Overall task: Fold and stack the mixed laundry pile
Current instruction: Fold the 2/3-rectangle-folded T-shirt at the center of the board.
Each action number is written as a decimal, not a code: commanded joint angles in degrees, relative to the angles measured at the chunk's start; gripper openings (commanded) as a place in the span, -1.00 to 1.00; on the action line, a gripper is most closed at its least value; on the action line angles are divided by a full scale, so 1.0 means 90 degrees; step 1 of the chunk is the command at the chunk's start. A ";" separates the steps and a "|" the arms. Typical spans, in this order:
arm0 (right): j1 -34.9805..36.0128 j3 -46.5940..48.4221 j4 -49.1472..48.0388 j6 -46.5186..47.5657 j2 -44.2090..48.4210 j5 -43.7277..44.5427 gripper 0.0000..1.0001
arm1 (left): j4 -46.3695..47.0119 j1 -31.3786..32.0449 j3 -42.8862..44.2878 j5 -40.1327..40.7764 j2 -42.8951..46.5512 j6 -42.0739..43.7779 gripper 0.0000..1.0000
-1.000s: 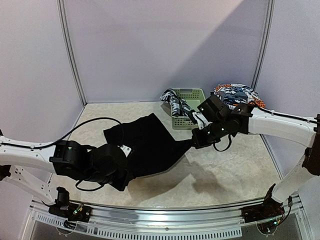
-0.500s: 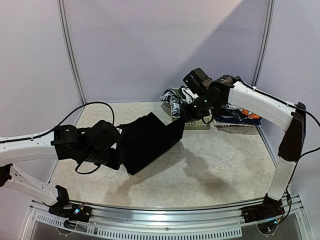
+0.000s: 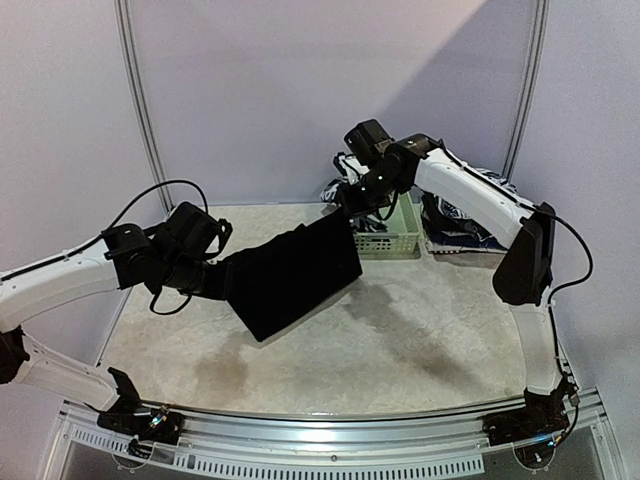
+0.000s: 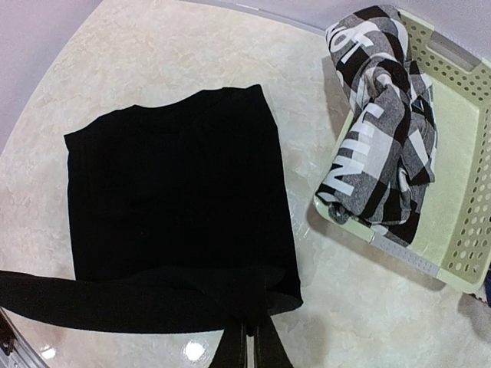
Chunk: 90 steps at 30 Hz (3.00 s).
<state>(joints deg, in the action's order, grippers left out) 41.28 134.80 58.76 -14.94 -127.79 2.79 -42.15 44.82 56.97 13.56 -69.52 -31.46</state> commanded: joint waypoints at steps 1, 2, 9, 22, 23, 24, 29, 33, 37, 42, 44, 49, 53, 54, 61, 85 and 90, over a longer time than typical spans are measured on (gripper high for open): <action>-0.0232 0.0478 -0.0402 0.0307 -0.0396 -0.0041 -1.00 | -0.0047 -0.0547 0.0129 -0.0136 -0.0247 0.0299 -1.00; -0.0236 0.0489 -0.0523 0.0340 -0.0455 -0.0065 -1.00 | 0.0010 -0.0643 0.0126 -0.0160 -0.0283 0.0322 -1.00; -0.0267 0.0508 -0.1457 0.0788 -0.0772 0.0003 -1.00 | 0.0175 -0.1137 0.0302 -0.0141 -0.0603 0.0506 -1.00; -0.0365 0.0537 -0.2926 0.0950 -0.1313 -0.0019 -1.00 | 0.0501 -0.1945 0.0626 -0.0207 -0.1208 0.0669 -1.00; -0.0375 0.0560 -0.3010 0.0962 -0.1372 -0.0017 -1.00 | 0.0508 -0.2019 0.0656 -0.0249 -0.1282 0.0695 -1.00; -0.0381 0.0590 -0.3062 0.0988 -0.1420 -0.0017 -1.00 | 0.0532 -0.2099 0.0675 -0.0260 -0.1353 0.0710 -1.00; -0.0403 0.0666 -0.3365 0.1051 -0.1741 -0.0062 -1.00 | 0.0791 -0.2365 0.0682 -0.0314 -0.1743 0.0740 -1.00; -0.0401 0.0674 -0.3669 0.1129 -0.1989 -0.0090 -1.00 | 0.1062 -0.2502 0.0714 -0.0311 -0.2005 0.0765 -1.00; -0.0400 0.0676 -0.3886 0.1227 -0.2168 -0.0068 -1.00 | 0.1172 -0.2650 0.0809 -0.0242 -0.2312 0.0812 -1.00; -0.0402 0.0676 -0.4123 0.1298 -0.2359 -0.0108 -1.00 | 0.1291 -0.2766 0.0895 -0.0191 -0.2676 0.0848 -1.00; -0.0403 0.0676 -0.4190 0.1299 -0.2415 -0.0113 -1.00 | 0.1357 -0.2820 0.0920 -0.0183 -0.2809 0.0867 -1.00; -0.0401 0.0676 -0.4334 0.1306 -0.2561 -0.0116 -0.97 | 0.1547 -0.2942 0.1001 -0.0215 -0.3162 0.0925 -1.00; -0.0401 0.0676 -0.4480 0.1370 -0.2649 -0.0097 -0.95 | 0.1672 -0.3038 0.1079 -0.0219 -0.3430 0.0967 -1.00; -0.0402 0.0676 -0.4529 0.1390 -0.2663 -0.0095 -0.94 | 0.1723 -0.3054 0.1082 -0.0231 -0.3470 0.0969 -1.00; -0.0401 0.0676 -0.4968 0.1500 -0.2829 -0.0099 -0.87 | 0.1904 -0.3173 0.1283 -0.0148 -0.3893 0.0987 -1.00; -0.0242 -0.2750 -0.5355 0.1336 -0.0335 -0.1230 0.11 | 0.1944 -0.3669 0.2533 0.0865 -0.4711 0.1143 0.19; -0.0250 -0.2998 -0.5171 0.1269 -0.0239 -0.1806 0.06 | 0.1870 -0.3133 0.1919 0.1193 -0.3821 0.1115 0.67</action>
<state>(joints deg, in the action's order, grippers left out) 38.79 109.49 9.96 -2.44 -131.72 -7.73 -24.25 12.45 76.88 21.56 -109.97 -21.23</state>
